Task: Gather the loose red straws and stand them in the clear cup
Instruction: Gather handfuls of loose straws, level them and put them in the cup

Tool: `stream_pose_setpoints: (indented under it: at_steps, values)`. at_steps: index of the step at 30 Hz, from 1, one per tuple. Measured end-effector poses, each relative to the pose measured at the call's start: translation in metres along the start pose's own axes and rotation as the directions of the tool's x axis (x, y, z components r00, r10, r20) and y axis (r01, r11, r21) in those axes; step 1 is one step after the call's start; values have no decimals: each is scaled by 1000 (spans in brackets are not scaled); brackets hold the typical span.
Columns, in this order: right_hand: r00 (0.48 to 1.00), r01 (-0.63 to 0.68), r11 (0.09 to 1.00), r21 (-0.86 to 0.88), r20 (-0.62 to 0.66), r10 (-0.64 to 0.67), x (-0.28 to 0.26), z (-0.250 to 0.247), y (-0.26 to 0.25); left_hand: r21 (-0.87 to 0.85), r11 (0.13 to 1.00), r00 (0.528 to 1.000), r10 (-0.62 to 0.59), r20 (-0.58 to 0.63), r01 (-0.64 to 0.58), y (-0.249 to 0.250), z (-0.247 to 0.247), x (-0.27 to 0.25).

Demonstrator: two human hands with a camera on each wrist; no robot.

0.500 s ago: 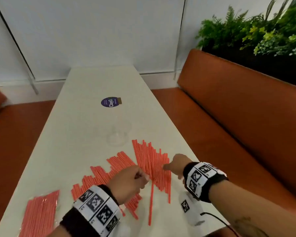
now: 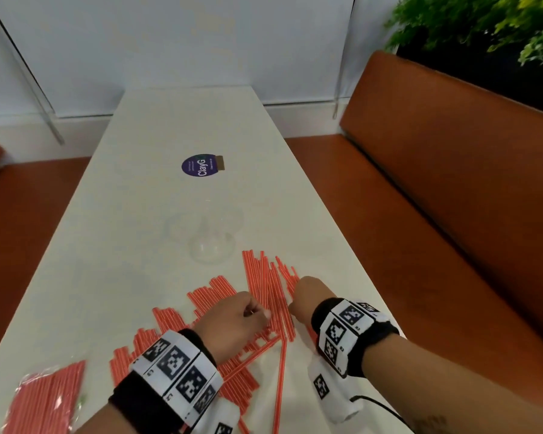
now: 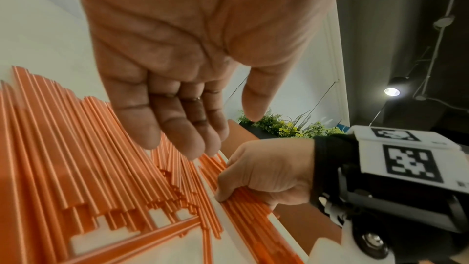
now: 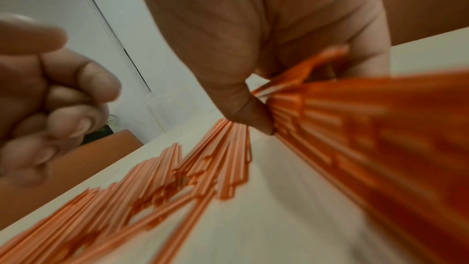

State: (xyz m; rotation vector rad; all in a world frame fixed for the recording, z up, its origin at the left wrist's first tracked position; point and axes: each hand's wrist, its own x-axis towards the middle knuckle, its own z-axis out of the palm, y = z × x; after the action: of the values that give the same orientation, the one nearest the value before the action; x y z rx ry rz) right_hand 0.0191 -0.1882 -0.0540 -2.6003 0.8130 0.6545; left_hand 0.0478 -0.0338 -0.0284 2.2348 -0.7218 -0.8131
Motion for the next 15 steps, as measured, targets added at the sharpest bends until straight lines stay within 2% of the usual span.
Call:
stream_pose_setpoints:
  at_steps: [3, 10, 15]
  values:
    - [999, -50, 995, 86, 5, 50, 3, 7, 3, 15, 1000, 1000, -10, 19, 9, 0, 3, 5]
    - [1000, 17, 967, 255, -15, -13, -1, 6, 12, 31, 999, 998, -39, 42, 38, 5, 4, 13]
    - [995, 55, 850, 523, -103, -2, -3, 3, 18, 45, 997, 998, -68, 10, 67, 10, 4, 24]
